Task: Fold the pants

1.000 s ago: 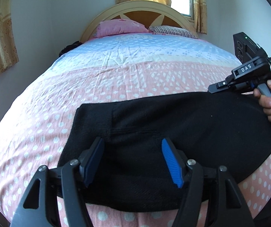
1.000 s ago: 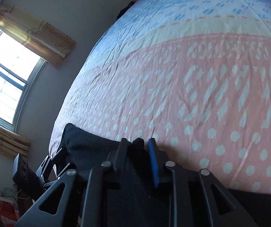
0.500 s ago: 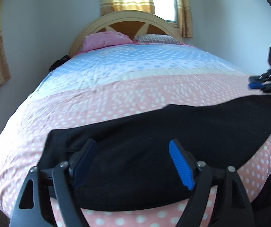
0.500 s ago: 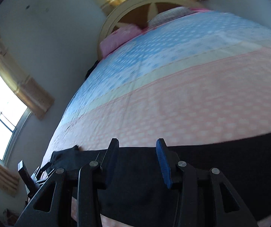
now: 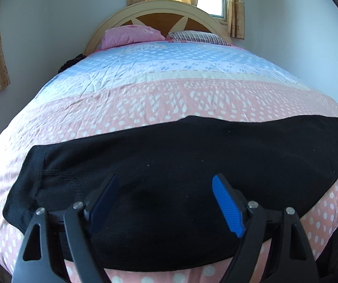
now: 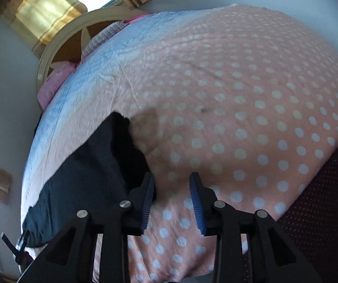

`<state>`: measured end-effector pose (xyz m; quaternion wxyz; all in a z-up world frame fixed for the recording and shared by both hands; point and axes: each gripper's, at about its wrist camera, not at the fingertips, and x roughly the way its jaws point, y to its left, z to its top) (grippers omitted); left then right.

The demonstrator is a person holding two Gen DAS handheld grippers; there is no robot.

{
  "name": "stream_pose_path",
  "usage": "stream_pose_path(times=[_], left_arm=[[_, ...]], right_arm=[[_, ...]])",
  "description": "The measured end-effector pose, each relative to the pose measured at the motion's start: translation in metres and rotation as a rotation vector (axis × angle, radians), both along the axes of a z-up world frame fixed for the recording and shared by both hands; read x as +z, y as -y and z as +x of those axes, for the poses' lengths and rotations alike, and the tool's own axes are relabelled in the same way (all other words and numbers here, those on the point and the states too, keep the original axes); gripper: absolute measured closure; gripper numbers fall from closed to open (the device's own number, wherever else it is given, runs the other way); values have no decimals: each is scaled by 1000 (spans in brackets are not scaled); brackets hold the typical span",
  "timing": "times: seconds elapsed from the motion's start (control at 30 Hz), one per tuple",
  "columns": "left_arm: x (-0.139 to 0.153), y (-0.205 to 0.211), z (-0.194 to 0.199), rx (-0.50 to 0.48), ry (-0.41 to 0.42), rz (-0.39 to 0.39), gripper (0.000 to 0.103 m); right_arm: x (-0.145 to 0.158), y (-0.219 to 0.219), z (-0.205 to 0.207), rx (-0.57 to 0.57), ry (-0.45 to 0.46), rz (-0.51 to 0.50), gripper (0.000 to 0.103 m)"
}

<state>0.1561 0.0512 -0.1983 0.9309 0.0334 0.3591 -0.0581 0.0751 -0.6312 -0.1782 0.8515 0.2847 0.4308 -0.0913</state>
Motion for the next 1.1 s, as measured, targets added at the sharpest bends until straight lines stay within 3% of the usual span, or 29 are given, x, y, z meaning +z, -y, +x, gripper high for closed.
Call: stream_pose_path(times=[0.07, 0.17, 0.33, 0.5, 0.87, 0.9, 0.93, 1.1], left_arm=[[2, 2, 1, 2, 1, 6, 19], [3, 0, 1, 8, 1, 6, 19], [1, -10, 0, 27, -5, -11, 19], [0, -21, -3, 46, -6, -38, 18], [-4, -23, -4, 43, -17, -47, 18], [-4, -22, -4, 42, -17, -44, 18], [-4, -21, -4, 40, -16, -43, 18], [-4, -21, -3, 41, -15, -42, 18]], right_arm=[[-1, -7, 0, 31, 14, -16, 76], [-3, -15, 2, 59, 55, 64, 76], [-8, -17, 5, 64, 59, 70, 76], [-12, 9, -5, -21, 139, 211, 76], [-20, -1, 8, 28, 125, 157, 76], [-19, -5, 7, 33, 121, 123, 79], [-18, -7, 6, 19, 111, 95, 98], [-8, 6, -5, -64, 167, 89, 99]])
